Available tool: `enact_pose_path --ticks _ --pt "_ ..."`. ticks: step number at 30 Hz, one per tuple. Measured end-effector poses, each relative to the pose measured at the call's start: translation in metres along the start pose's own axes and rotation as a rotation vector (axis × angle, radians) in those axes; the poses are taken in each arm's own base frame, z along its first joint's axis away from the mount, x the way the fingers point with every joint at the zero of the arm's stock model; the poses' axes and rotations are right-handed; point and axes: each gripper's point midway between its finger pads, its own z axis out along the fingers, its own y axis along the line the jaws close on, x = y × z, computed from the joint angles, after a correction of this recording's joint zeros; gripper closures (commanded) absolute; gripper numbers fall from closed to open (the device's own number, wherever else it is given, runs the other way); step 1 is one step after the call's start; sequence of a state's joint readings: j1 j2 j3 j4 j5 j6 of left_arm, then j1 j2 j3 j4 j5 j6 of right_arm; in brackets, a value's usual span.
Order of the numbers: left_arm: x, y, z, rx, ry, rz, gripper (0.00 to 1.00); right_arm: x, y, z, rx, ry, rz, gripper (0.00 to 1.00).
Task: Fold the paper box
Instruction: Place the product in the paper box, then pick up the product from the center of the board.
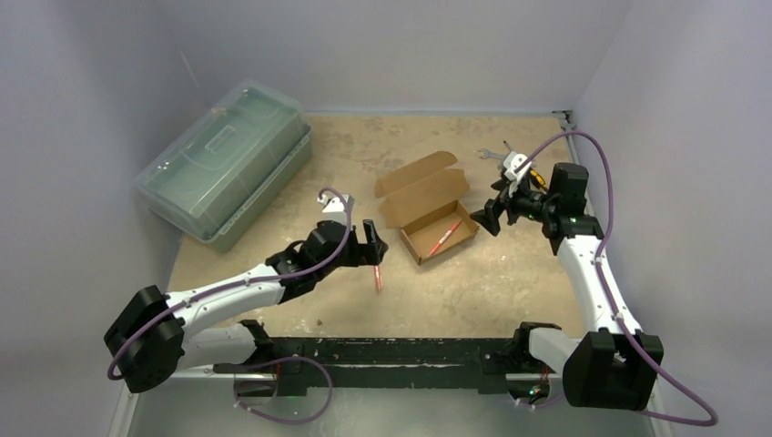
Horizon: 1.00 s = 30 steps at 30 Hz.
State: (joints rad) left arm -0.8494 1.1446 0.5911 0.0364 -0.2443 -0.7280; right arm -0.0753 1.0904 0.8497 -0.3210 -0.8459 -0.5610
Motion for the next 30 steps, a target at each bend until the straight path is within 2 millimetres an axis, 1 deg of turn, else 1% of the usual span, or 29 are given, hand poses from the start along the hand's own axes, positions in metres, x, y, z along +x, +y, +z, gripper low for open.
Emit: enact_pose_path --ticks 2,4,6,8,10,13,16,18,19,22,24,28,30 --pt "0.009 0.006 0.000 -0.023 0.020 -0.039 0.10 0.001 0.000 0.000 0.000 0.001 0.002 0.01" --pt "0.013 0.015 0.001 -0.068 0.029 -0.063 0.15 0.001 0.000 0.000 0.001 0.002 0.003 0.01" --pt "0.016 0.029 0.002 -0.158 0.032 -0.087 0.20 0.001 -0.001 -0.001 0.003 0.001 0.003 0.01" --pt "0.017 0.049 0.002 -0.276 0.027 -0.103 0.24 0.001 0.000 -0.001 0.003 0.001 0.002 0.01" --pt "0.015 0.063 0.000 -0.353 0.013 -0.120 0.29 0.000 0.000 -0.001 0.004 -0.002 -0.001 0.01" --pt "0.006 0.092 -0.003 -0.449 -0.010 -0.176 0.36 -0.001 0.000 -0.002 0.006 -0.003 -0.003 0.01" --pt "-0.012 0.132 -0.003 -0.556 -0.053 -0.261 0.52 -0.001 0.000 -0.002 0.007 -0.005 -0.005 0.01" --pt "-0.013 0.150 -0.003 -0.608 -0.055 -0.289 0.56 -0.002 0.000 -0.003 0.007 -0.006 -0.006 0.01" --pt "-0.010 0.156 -0.002 -0.629 -0.042 -0.293 0.57 -0.002 0.000 -0.003 0.007 -0.006 -0.006 0.01" --pt "0.005 0.168 0.003 -0.682 0.025 -0.280 0.60 -0.002 0.000 -0.003 0.007 -0.006 -0.006 0.01" --pt "0.009 0.170 0.009 -0.708 0.063 -0.271 0.61 -0.002 0.000 -0.003 0.007 -0.006 -0.006 0.01" --pt "0.008 0.170 0.023 -0.723 0.098 -0.258 0.62 -0.002 0.000 -0.003 0.007 -0.007 -0.008 0.01" --pt "0.009 0.169 0.026 -0.719 0.108 -0.253 0.62 -0.003 0.001 -0.003 0.007 -0.010 -0.010 0.01"
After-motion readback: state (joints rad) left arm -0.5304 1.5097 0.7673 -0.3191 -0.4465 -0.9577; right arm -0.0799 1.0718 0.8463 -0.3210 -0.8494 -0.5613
